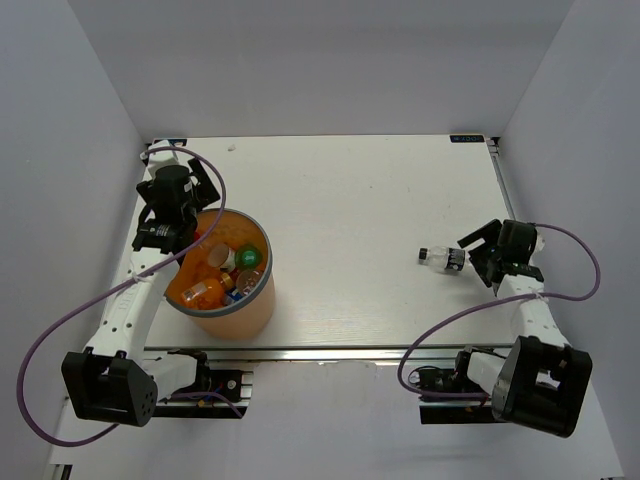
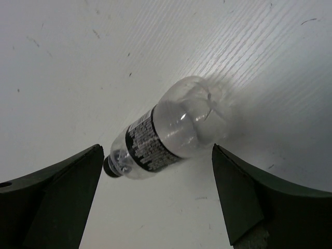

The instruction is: Put the plastic bottles in the bin

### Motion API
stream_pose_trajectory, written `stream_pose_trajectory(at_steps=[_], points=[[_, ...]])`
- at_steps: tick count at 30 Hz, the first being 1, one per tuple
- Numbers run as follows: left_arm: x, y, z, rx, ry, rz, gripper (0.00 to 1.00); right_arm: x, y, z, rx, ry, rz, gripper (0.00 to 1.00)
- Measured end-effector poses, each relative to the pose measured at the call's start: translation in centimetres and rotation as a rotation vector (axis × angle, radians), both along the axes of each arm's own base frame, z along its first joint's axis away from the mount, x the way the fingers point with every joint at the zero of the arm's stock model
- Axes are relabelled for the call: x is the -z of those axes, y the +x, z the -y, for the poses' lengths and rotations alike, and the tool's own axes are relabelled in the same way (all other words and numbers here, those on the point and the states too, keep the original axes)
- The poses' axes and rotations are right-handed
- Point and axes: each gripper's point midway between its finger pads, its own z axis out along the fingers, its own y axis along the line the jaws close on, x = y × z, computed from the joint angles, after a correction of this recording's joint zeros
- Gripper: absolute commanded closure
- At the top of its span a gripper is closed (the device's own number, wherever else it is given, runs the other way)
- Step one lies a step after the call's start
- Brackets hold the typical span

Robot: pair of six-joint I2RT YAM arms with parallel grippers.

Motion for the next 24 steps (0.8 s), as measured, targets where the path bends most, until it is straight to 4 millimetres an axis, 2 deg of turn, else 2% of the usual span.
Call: stream_pose_trajectory(at_steps=[8, 11, 12, 15, 16, 18, 19, 21, 22, 24], points=[[-1.1, -0.1, 0.1, 0.012, -0.002, 0.041, 0.02, 4.3, 1.3, 1.5, 0.121, 0.054, -0.052, 0.11], [-1.5, -0.1, 0.3, 0.021, -0.006, 0.057, 0.02, 5.6, 2.3, 1.7, 0.14, 0.076, -0.076, 0.11], [-1.6, -0.1, 0.3, 0.021, -0.005, 0.058, 0.02, 5.4, 3.2, 1.9, 0.141, 0.078, -0.066, 0.11], [-1.6, -0.1, 0.2, 0.021, -0.004, 0.06, 0.02, 5.5, 5.5, 2.1, 0.119, 0.086, -0.056, 0.19], [-1.6, -0.1, 0.3, 0.021, -0.005, 0.061, 0.02, 5.4, 6.4, 2.0, 0.101, 0.091, -0.044, 0.28], [-1.6, -0.1, 0.3, 0.021, -0.005, 0.06, 0.02, 5.5, 7.4, 1.6, 0.066, 0.109, -0.016, 0.38], [-1.6, -0.1, 0.3, 0.024, -0.006, 0.06, 0.02, 5.5, 7.6, 1.2, 0.049, 0.121, 0.0, 0.47], [-1.6, -0.1, 0.4, 0.026, -0.007, 0.06, 0.02, 5.3, 7.7, 0.2, 0.008, 0.139, 0.028, 0.56], [-1.6, -0.1, 0.4, 0.027, -0.007, 0.06, 0.02, 5.1, 7.6, -0.4, -0.013, 0.142, 0.031, 0.64], [-1.6, -0.1, 0.4, 0.027, -0.007, 0.06, 0.02, 4.2, 7.7, -1.8, -0.075, 0.124, 0.05, 0.7]])
